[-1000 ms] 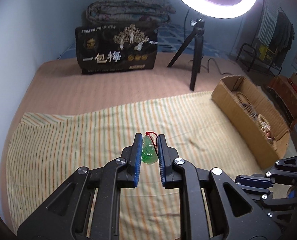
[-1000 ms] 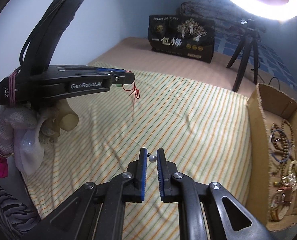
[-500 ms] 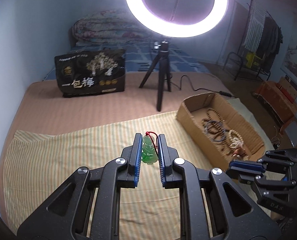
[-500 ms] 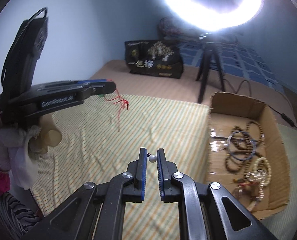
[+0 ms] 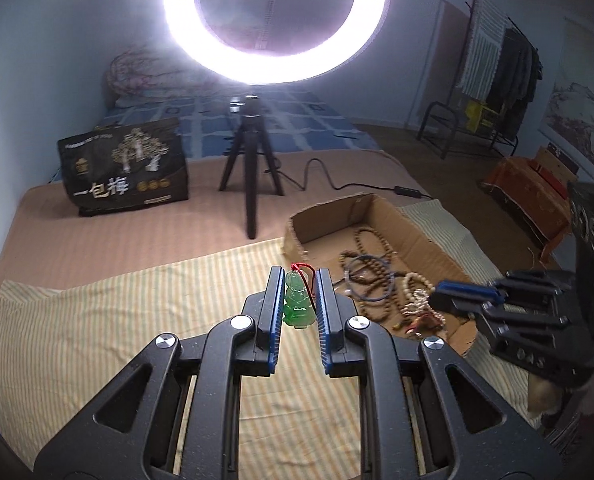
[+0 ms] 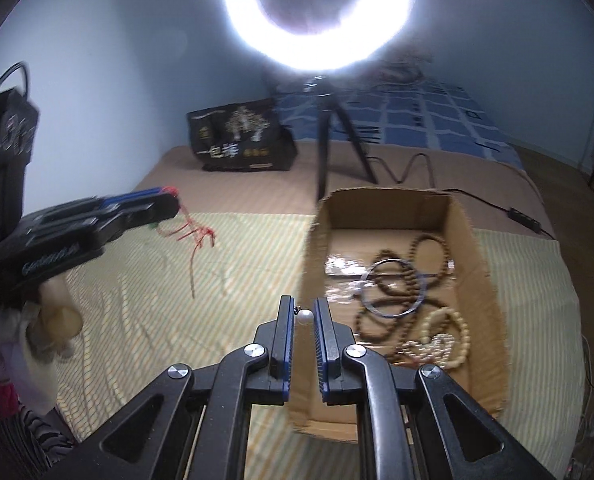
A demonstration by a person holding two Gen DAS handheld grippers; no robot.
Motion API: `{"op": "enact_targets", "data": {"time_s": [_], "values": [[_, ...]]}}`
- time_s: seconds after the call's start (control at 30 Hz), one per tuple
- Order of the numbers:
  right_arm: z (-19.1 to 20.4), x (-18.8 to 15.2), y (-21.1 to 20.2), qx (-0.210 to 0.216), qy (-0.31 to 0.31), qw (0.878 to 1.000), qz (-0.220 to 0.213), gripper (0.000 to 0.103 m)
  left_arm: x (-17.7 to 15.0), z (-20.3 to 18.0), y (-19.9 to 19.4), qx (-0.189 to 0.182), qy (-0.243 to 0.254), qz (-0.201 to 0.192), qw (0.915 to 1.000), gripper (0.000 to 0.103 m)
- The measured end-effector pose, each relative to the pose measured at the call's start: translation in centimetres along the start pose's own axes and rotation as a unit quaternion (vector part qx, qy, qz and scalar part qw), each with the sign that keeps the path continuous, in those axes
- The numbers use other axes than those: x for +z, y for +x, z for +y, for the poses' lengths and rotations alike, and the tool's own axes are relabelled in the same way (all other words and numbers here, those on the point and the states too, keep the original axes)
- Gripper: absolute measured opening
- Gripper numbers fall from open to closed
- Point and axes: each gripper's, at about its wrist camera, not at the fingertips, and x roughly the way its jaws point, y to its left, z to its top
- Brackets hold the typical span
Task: Organize jewelry
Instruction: 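Carry the pendant and earring to the box and open both tools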
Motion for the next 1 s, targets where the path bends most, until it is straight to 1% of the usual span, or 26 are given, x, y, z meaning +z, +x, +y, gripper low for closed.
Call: {"op": "enact_targets", "data": {"time_s": [0.1,0.13,0.2,0.23,0.43,0.63,0.87,0.93,0.97,1.0], "values": [[-1.5,0.6,0.0,-0.005,0.004,1.000,0.001,0.008,0.2,-1.4,0.6,-0.008,0.004,0.003,1.0000,0.014],[-2.6,1.1,0.1,-0.011,0.008,1.000,0.000,0.008,0.3,-1.8,0.8,-0.010,0.005,0.003,0.9999,0.014],[-3.1,1.1,0.1,-0.012,0.010,1.000,0.000,0.008,0.4,-2.5,1.3,-0.013,0.008,0.005,0.9999,0.014],[-4.0,1.5,0.2,-0.018,0.015,1.000,0.000,0.008,0.4,-2.8,1.4,-0.015,0.008,0.005,0.9998,0.014],[-6.2,2.2,1.0,-0.026,0.024,0.999,0.001,0.008,0.4,-4.5,3.0,-0.027,0.010,0.017,0.9994,0.014],[-8.4,2.8,2.4,-0.033,0.038,0.999,0.009,0.008,0.1,-5.8,4.7,-0.032,0.014,0.030,0.9990,0.014],[-8.9,2.9,3.4,-0.035,0.040,0.998,0.016,0.008,-0.4,-6.8,6.2,-0.033,0.019,0.042,0.9984,0.014],[-9.1,2.9,3.6,-0.035,0.045,0.998,0.017,0.010,-0.5,-6.9,6.5,-0.033,0.018,0.046,0.9983,0.014],[-9.2,2.9,3.6,-0.036,0.048,0.998,0.017,0.018,-0.5,-6.8,6.5,-0.033,0.017,0.047,0.9982,0.026],[-9.2,2.9,3.6,-0.037,0.050,0.998,0.016,0.029,-0.5,-6.7,6.6,-0.032,0.015,0.047,0.9983,0.046]]}}
